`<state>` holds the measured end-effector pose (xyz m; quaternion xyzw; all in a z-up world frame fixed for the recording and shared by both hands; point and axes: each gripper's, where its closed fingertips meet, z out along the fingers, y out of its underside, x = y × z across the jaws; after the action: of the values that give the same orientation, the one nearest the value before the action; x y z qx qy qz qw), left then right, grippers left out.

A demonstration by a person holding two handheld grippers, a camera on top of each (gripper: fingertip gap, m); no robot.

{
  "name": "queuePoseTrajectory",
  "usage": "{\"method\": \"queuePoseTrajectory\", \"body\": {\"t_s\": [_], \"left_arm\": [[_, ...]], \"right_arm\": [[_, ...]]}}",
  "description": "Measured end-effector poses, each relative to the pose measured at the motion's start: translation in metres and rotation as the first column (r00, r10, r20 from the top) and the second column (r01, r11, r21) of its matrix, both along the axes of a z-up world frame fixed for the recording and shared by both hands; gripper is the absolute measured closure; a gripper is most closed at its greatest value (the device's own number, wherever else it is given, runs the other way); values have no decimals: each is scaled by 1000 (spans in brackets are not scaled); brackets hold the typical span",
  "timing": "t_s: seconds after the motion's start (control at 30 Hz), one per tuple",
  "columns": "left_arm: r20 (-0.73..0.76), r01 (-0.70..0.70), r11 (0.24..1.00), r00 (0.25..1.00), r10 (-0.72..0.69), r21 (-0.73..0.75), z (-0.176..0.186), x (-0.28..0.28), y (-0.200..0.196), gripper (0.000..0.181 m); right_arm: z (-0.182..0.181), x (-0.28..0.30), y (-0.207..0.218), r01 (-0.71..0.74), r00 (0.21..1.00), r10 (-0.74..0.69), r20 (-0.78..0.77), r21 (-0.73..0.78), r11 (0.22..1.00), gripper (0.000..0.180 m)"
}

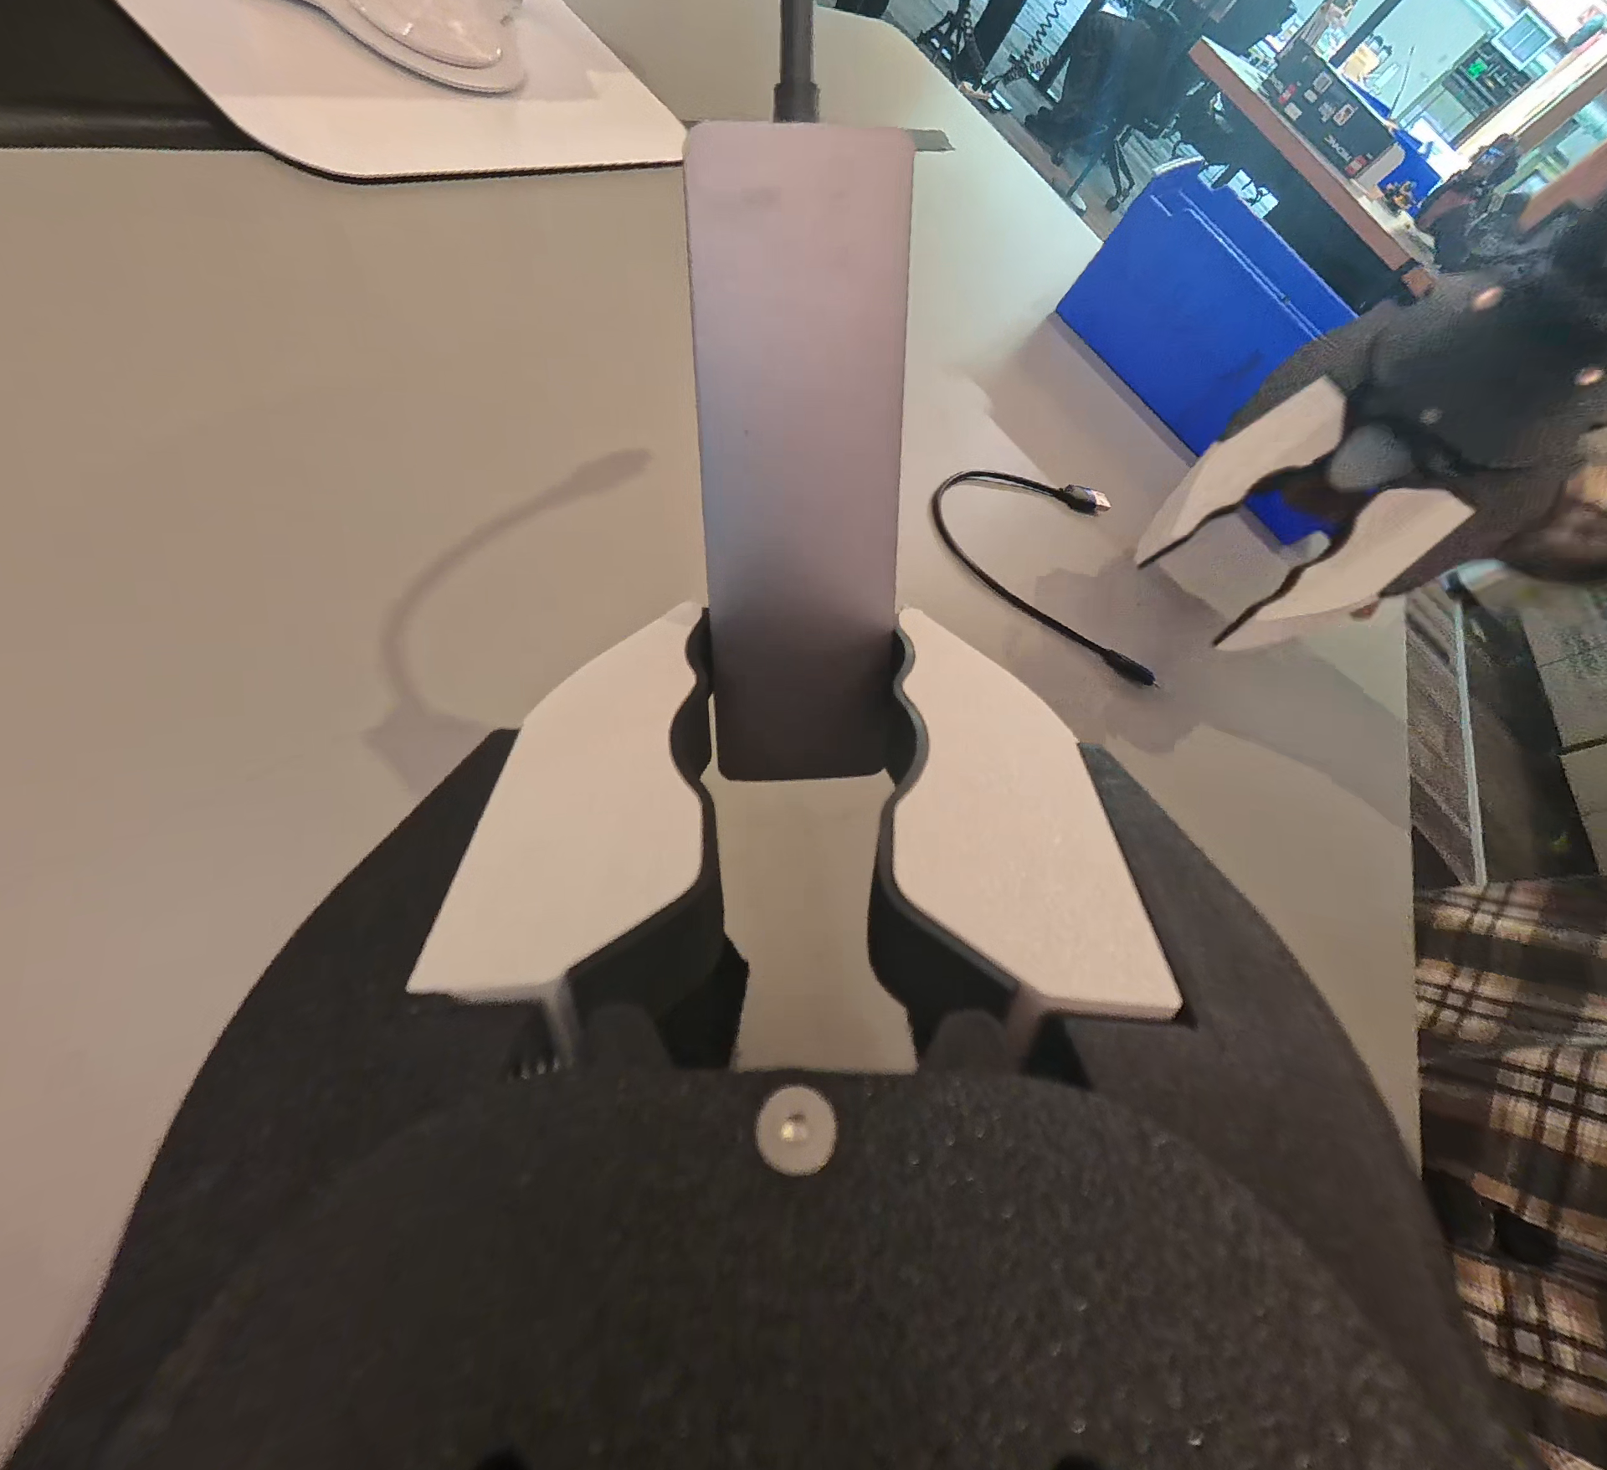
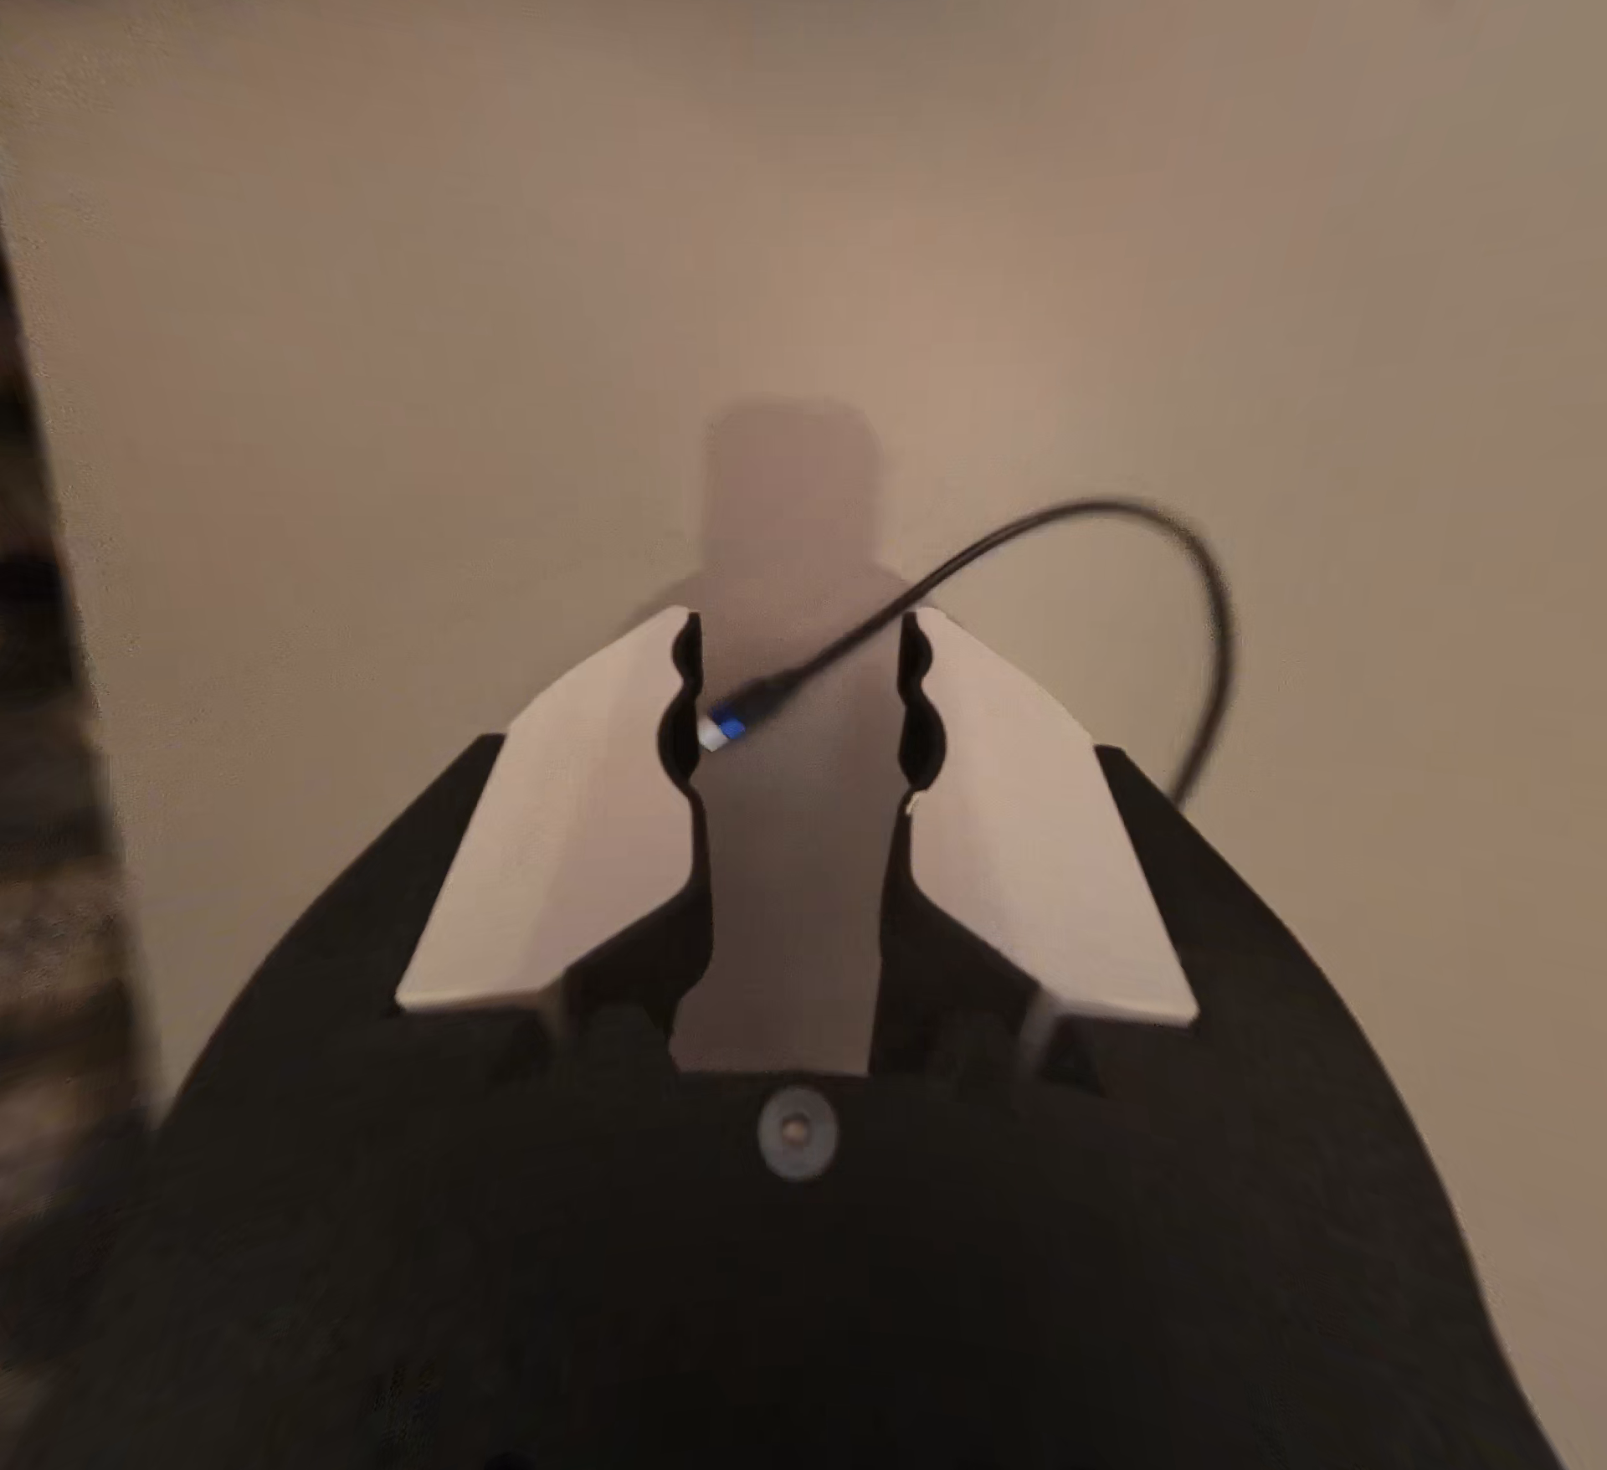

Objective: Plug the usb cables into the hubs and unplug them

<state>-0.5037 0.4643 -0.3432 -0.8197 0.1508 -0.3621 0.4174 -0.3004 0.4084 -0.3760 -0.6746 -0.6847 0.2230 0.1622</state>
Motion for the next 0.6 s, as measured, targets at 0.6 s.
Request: {"method": "queuePoseTrajectory", "body": {"t_s": [0.6], "left_arm": [[-28, -61, 998, 998, 61, 6, -1, -23, 5, 145]], "right_arm": [[-46, 11, -4, -975, 221, 850, 478, 97, 199, 147]]}}
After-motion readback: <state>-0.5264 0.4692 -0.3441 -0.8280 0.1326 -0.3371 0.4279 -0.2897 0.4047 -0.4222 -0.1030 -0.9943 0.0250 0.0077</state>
